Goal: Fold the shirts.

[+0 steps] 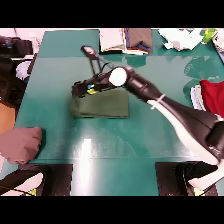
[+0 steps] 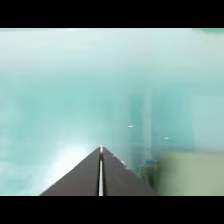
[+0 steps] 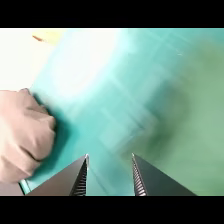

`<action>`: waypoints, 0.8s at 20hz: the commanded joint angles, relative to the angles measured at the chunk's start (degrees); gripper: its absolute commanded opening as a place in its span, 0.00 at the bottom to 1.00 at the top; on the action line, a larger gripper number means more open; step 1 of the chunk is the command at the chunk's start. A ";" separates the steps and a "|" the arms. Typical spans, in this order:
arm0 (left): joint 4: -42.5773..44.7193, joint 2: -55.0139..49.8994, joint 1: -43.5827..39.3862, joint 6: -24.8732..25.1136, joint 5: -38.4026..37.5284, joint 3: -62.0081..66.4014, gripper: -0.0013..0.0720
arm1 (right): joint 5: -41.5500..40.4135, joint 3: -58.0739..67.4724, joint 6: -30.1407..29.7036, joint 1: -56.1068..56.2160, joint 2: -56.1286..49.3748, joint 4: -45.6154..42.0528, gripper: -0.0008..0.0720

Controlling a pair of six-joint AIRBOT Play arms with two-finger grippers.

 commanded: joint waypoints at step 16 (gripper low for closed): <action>-2.25 -1.88 -13.05 2.80 -3.87 -0.37 0.06 | 26.01 -22.69 19.43 -23.78 11.78 -19.15 0.93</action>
